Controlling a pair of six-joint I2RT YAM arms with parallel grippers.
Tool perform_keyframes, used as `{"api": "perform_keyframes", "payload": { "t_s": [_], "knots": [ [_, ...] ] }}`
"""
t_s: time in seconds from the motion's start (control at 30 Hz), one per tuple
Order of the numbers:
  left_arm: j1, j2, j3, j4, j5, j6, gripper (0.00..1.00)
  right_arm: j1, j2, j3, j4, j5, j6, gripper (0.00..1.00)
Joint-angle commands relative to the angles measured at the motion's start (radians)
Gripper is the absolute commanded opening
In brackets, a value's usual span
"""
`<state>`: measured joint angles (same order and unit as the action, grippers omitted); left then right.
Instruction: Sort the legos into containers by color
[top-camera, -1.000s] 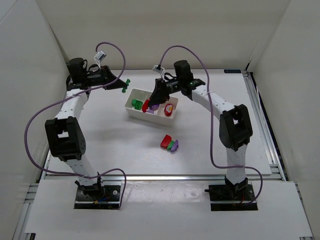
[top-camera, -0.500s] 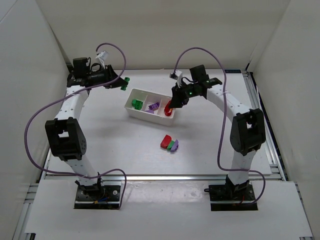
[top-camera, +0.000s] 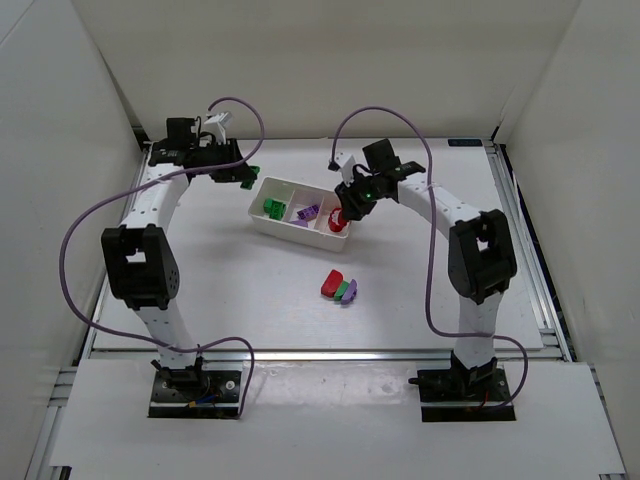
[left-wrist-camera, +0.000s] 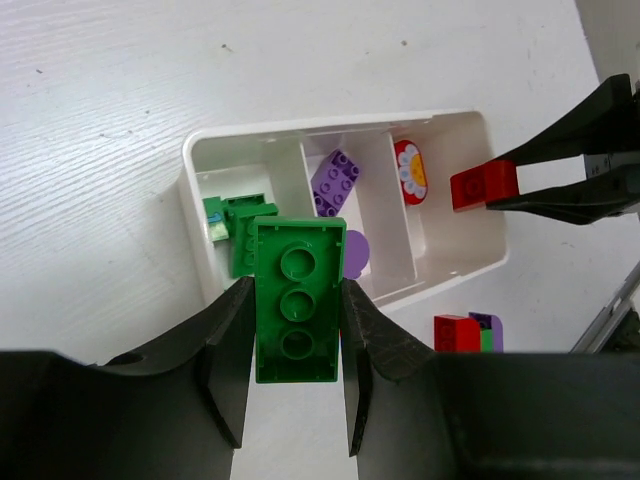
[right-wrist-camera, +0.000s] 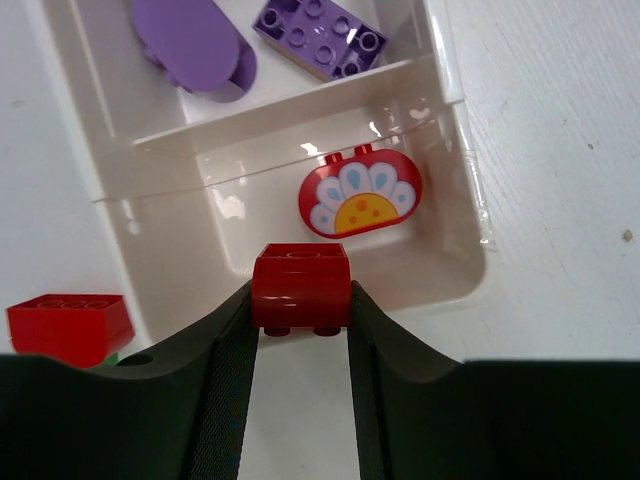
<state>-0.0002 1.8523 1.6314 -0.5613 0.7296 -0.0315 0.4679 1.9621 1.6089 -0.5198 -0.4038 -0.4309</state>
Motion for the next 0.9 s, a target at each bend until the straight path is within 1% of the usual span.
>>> {"api": "perform_keyframes", "payload": {
  "t_s": [0.0, 0.03, 0.07, 0.1, 0.13, 0.17, 0.23, 0.27, 0.3, 0.4, 0.57, 0.6, 0.7, 0.77, 0.8, 0.83, 0.87],
  "knots": [
    [0.002, 0.001, 0.051, -0.018, -0.029, 0.025, 0.17, 0.006, 0.035, 0.068, 0.040, 0.039, -0.026, 0.22],
    [0.002, 0.016, 0.056, -0.020, -0.035, 0.027, 0.17, 0.006, 0.044, 0.084, 0.040, 0.048, -0.029, 0.38],
    [0.003, 0.019, 0.067, -0.026, -0.035, 0.027, 0.17, 0.009, 0.058, 0.089, 0.040, 0.054, -0.031, 0.43],
    [-0.033, 0.024, 0.073, -0.029, -0.039, 0.028, 0.17, 0.012, 0.064, 0.094, 0.038, 0.057, -0.031, 0.48],
    [-0.043, 0.034, 0.079, -0.034, -0.044, 0.054, 0.17, 0.009, 0.067, 0.101, 0.040, 0.071, -0.032, 0.55],
    [-0.061, 0.039, 0.084, -0.043, -0.051, 0.059, 0.17, 0.009, 0.070, 0.102, 0.043, 0.075, -0.031, 0.64],
    [-0.083, 0.048, 0.091, -0.049, -0.059, 0.070, 0.17, 0.009, 0.072, 0.102, 0.049, 0.083, -0.031, 0.72],
    [-0.093, 0.056, 0.091, -0.054, -0.065, 0.070, 0.17, 0.009, 0.069, 0.098, 0.052, 0.092, -0.031, 0.83],
    [-0.116, 0.059, 0.090, -0.051, -0.074, 0.071, 0.17, 0.008, 0.067, 0.095, 0.055, 0.095, -0.031, 0.86],
    [-0.152, 0.073, 0.088, -0.051, -0.100, 0.078, 0.17, 0.006, 0.055, 0.091, 0.061, 0.095, -0.023, 0.92],
    [-0.175, 0.104, 0.097, -0.048, -0.176, 0.059, 0.20, 0.002, 0.011, 0.101, 0.073, 0.085, 0.015, 0.92],
    [-0.176, 0.116, 0.100, -0.051, -0.224, 0.058, 0.21, 0.000, 0.001, 0.106, 0.073, 0.073, 0.024, 0.92],
    [-0.184, 0.131, 0.110, -0.051, -0.278, 0.064, 0.21, 0.000, -0.034, 0.103, 0.069, 0.048, 0.044, 0.92],
    [-0.192, 0.142, 0.120, -0.051, -0.366, 0.059, 0.21, 0.000, -0.066, 0.088, 0.058, 0.027, 0.050, 0.91],
    [-0.195, 0.145, 0.125, -0.054, -0.366, 0.059, 0.23, 0.000, -0.077, 0.079, 0.058, 0.017, 0.049, 0.91],
    [-0.199, 0.151, 0.133, -0.060, -0.396, 0.064, 0.28, -0.002, -0.098, 0.071, 0.052, 0.011, 0.050, 0.91],
    [-0.199, 0.154, 0.137, -0.063, -0.397, 0.064, 0.33, -0.002, -0.107, 0.063, 0.049, 0.007, 0.049, 0.91]
  ]
}}
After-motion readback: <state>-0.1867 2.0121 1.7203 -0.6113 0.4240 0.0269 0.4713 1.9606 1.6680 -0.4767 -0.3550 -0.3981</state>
